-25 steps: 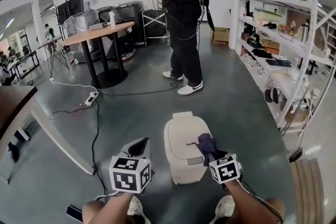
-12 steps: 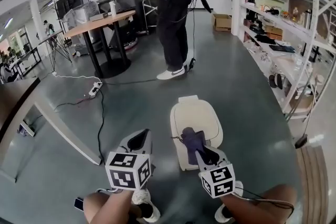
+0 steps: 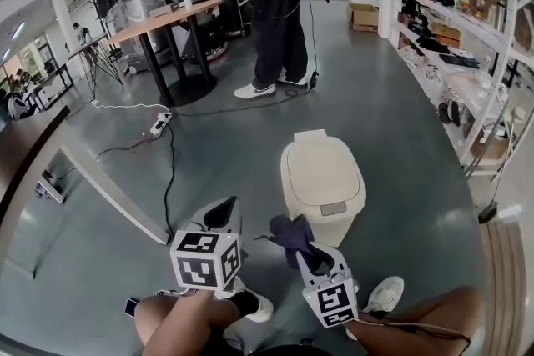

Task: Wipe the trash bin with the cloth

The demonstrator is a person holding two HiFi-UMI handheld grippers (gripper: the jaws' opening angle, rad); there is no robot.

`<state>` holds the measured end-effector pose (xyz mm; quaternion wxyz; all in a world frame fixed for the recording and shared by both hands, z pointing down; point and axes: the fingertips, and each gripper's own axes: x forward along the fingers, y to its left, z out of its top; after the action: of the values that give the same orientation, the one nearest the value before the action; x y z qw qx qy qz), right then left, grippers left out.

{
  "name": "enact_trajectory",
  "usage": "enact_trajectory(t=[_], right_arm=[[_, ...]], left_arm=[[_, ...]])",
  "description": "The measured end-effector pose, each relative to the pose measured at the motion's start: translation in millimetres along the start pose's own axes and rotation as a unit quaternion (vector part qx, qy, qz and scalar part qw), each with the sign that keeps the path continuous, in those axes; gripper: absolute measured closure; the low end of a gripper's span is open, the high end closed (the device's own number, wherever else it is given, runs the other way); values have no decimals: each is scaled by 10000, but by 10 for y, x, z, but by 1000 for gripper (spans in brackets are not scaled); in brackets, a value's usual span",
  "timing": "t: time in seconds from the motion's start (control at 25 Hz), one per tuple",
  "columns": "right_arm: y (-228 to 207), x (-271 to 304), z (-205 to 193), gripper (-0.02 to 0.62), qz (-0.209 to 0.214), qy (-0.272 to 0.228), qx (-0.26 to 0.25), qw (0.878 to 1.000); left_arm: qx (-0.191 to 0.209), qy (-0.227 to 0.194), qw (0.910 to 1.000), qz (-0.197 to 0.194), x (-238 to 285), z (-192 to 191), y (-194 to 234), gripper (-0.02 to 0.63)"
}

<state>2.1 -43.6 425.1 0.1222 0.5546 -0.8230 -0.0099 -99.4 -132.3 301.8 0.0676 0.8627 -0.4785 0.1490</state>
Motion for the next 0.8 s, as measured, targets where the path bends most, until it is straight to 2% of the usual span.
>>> enact_trajectory(t=[0.16,0.32,0.6,0.8], right_arm=[[-78,63,-117,515,-87,74,-78,9999],[-255,24,-245,515,-216,252,18,9994],[-582,-44,-433,515,-683,423,126,9967],[-863,-139,-588,515,-1028,604,323,9923]], left_arm=[[341,-250,9986,321,-53,186,136,609],[17,-223,9992,337,-58,157,183,609],[178,-29,9998,70,116,6,-53,609],[-158,217,9995,-150,150,-206,-185,609]])
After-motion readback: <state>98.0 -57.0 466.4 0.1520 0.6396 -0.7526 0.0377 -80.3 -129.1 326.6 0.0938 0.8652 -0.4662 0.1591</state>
